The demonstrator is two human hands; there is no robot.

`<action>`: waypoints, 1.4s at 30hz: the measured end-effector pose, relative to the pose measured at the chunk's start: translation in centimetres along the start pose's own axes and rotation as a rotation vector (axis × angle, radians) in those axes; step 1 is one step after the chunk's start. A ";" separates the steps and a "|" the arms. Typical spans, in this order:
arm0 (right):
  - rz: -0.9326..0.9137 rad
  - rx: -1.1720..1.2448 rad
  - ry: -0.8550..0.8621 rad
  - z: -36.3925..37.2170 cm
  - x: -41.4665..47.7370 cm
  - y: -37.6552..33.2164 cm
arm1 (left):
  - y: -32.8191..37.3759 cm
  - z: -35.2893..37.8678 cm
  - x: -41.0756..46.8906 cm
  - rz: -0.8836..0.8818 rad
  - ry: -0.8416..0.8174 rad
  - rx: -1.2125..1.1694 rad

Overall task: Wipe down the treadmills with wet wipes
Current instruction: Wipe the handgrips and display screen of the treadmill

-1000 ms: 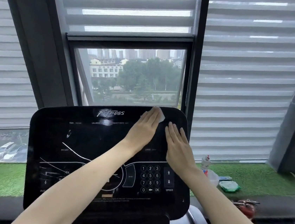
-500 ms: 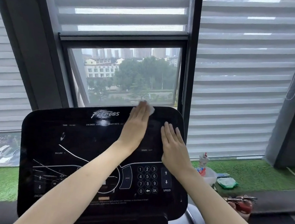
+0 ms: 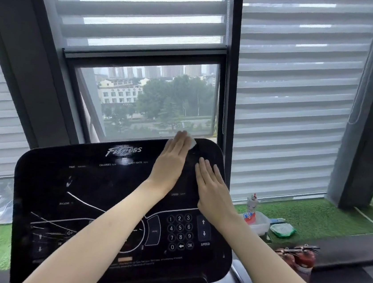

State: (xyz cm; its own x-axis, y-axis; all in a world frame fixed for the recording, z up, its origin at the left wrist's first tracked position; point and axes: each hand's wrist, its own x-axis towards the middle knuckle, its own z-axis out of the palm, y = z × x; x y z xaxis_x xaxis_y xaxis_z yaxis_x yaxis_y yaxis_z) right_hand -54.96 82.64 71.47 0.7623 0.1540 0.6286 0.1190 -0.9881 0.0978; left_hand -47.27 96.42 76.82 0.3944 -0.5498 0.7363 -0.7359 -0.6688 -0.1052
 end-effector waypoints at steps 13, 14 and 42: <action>0.074 0.142 0.147 -0.1 -4.2 1.7 | 2.0 2.1 1.2 0.286 -0.138 0.004; 0.082 0.139 0.148 0.1 -4.6 2.0 | 1.6 1.9 1.4 0.280 -0.120 0.018; 0.109 0.143 0.111 1.4 -7.0 2.7 | 2.7 2.1 1.2 0.341 -0.143 0.116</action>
State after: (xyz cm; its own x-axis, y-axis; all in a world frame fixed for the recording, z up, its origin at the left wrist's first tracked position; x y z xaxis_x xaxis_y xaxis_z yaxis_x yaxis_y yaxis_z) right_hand -59.08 78.92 66.22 0.7016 0.0371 0.7116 0.1346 -0.9876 -0.0812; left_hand -47.63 92.83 76.00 0.2166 -0.8092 0.5461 -0.7739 -0.4833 -0.4092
